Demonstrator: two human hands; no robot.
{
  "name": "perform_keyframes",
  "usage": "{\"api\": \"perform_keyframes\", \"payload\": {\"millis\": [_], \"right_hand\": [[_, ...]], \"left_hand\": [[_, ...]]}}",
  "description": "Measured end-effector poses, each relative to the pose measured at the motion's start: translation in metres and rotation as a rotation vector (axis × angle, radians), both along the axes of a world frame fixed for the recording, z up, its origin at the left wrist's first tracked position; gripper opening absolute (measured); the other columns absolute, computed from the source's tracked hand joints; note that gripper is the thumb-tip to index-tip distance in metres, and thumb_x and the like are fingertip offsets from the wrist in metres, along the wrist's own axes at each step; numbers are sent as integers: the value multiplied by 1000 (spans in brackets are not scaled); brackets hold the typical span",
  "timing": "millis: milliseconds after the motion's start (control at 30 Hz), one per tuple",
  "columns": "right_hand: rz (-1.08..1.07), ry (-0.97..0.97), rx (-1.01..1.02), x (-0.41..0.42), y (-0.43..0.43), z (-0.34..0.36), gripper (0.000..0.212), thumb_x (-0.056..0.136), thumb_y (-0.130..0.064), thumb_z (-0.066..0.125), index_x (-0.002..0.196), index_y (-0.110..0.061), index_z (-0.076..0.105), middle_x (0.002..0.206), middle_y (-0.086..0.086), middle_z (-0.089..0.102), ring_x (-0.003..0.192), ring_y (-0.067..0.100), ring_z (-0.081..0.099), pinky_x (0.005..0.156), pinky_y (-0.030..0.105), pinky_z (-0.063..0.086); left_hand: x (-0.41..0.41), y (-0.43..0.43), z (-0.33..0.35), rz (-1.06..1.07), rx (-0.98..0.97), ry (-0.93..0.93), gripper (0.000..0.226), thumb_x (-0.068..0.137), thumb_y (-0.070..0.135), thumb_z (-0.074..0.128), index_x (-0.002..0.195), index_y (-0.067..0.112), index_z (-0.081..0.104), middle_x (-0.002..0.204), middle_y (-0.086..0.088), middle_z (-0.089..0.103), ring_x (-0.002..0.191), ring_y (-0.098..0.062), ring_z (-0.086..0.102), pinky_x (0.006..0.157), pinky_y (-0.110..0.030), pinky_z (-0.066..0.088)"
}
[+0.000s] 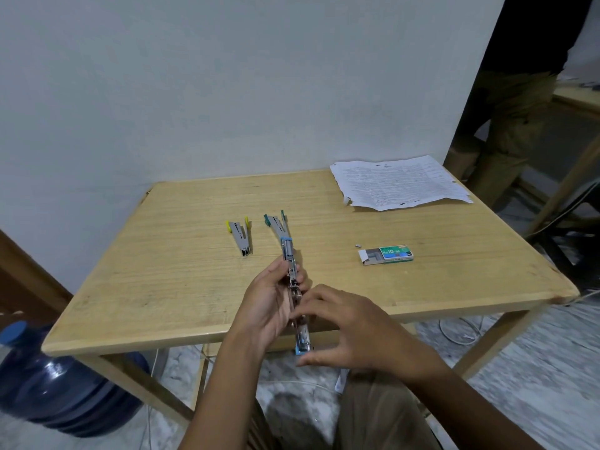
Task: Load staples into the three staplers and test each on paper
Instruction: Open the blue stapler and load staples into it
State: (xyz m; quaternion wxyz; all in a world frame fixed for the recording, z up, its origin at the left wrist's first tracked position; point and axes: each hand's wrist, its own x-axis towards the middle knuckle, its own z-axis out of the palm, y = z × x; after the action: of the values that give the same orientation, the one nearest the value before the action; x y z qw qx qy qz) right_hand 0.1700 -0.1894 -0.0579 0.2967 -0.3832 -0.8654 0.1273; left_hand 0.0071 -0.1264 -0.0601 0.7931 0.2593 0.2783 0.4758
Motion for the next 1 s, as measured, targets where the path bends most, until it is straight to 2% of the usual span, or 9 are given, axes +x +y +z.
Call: {"api": "perform_keyframes", "payload": {"millis": [167,267,367,433,600,667,733,867,1000], "right_hand": [[72,102,154,-3,1,-2,25,83,-24,77,104,-12,72,103,0,67,86,13,66,65,32,55],[-3,263,279,-3,4,1,19,84,-9,74,102,-2,73,97,7,72,88,14,68,80,22,55],[-138,453,263,-2,18,8,18,87,-10,72,103,-2,74,97,4,73,91,8,67,85,17,50],[-226,548,183,-3,28,12,18,88,-11,72,105,-5,75,98,-3,72,91,4,67,84,16,50],[-373,736,-233,-11,40,22,21,91,-28,68,111,-34,70,113,-13,62,108,3,60,90,22,48],[-396,799,-395,-15,41,23,37,89,-37,66,125,-30,63,120,-10,60,106,-1,59,87,12,45],[-366,864,-617,-19,43,25,61,80,-56,65,131,-22,60,115,-7,66,97,2,62,92,15,47],[-276,1066,-816,-20,46,30,44,79,-51,66,95,-12,77,87,7,74,84,20,65,96,38,47],[-303,1172,-870,-23,48,30,31,80,-45,70,83,-16,80,88,10,74,80,20,66,81,36,49]], "left_hand": [[-1,3,0,59,-84,-98,16,102,12,40,109,4,53,80,-9,51,69,-17,52,60,-26,52],[0,3,2,93,-112,-105,14,101,7,40,101,1,53,80,-13,52,71,-19,52,61,-27,56],[1,1,5,31,-79,-93,22,99,5,43,111,-7,56,98,-23,57,91,-27,59,87,-34,52],[0,-1,5,-30,-50,-41,31,100,7,42,122,-9,58,113,-26,62,103,-29,60,93,-35,51],[-1,-4,7,-110,-20,-17,30,94,9,48,109,3,73,88,-11,66,71,-16,60,64,-25,55],[-2,-4,8,-136,-10,-17,32,92,10,49,114,5,72,86,-8,65,69,-15,57,60,-23,53],[-2,-4,9,-168,12,-11,35,92,11,50,122,4,66,84,-7,63,69,-15,56,59,-23,52],[-2,-4,8,-205,15,-12,38,94,12,50,129,1,60,90,-10,60,71,-16,55,60,-24,51],[-3,-5,9,-241,-7,-54,31,96,18,49,116,3,68,94,-14,60,73,-19,59,63,-26,52]]}}
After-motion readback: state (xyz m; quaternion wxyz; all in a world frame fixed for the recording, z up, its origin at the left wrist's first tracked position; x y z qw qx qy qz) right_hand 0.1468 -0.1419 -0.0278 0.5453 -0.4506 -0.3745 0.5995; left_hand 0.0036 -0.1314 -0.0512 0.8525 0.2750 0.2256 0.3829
